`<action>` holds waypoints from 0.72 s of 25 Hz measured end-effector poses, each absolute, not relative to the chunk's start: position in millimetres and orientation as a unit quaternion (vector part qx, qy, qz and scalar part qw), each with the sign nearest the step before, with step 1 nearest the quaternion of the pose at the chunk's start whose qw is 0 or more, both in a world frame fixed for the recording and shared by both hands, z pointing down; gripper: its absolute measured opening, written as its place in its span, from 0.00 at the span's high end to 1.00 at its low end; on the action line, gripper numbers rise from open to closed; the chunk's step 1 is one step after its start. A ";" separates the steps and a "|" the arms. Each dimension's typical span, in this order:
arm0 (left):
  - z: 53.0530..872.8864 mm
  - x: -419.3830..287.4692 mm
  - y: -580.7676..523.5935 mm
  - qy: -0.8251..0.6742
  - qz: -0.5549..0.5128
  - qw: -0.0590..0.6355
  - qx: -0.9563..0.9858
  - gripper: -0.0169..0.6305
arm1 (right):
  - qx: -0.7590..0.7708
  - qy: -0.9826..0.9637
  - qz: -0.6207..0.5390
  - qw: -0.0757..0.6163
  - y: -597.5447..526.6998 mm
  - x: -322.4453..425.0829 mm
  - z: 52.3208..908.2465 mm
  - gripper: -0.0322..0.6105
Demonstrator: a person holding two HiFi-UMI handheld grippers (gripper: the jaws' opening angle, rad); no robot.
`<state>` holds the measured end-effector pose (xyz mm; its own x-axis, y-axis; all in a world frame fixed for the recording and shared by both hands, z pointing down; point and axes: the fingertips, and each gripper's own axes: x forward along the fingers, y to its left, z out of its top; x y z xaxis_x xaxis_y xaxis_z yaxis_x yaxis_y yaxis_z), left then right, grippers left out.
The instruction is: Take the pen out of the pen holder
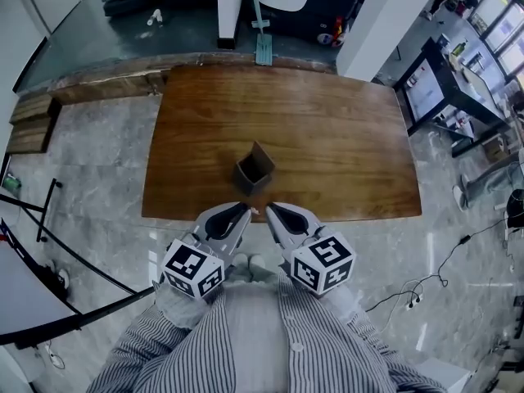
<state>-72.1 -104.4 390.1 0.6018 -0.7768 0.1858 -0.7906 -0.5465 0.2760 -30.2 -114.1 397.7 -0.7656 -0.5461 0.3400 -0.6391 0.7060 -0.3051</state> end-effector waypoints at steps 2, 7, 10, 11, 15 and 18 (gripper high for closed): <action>389.2 -72.6 -105.0 -0.446 0.017 0.170 0.879 0.90 | 0.323 -0.916 0.207 0.115 -112.7 -29.4 398.6 0.95; 390.5 -71.7 -105.7 -0.441 0.015 0.176 0.880 0.90 | 0.316 -0.918 0.208 0.119 -110.1 -30.7 399.5 0.95; 390.6 -70.1 -104.8 -0.440 0.021 0.173 0.881 0.90 | 0.312 -0.919 0.207 0.122 -108.2 -31.3 399.5 0.95; 390.7 -69.6 -103.8 -0.440 0.023 0.172 0.881 0.90 | 0.311 -0.920 0.206 0.123 -107.4 -31.4 399.3 0.95; 391.6 -68.5 -100.6 -0.437 0.023 0.177 0.881 0.90 | 0.310 -0.919 0.209 0.127 -104.8 -31.5 400.9 0.95; 394.9 -67.5 -98.8 -0.434 0.023 0.183 0.882 0.90 | 0.310 -0.918 0.210 0.131 -103.3 -31.0 403.8 0.95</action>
<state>-67.5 -98.8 394.9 0.6215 -0.7577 0.1990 -0.7743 -0.5557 0.3026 -31.0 -103.3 403.8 -0.7733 -0.5144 0.3708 -0.6244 0.7194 -0.3043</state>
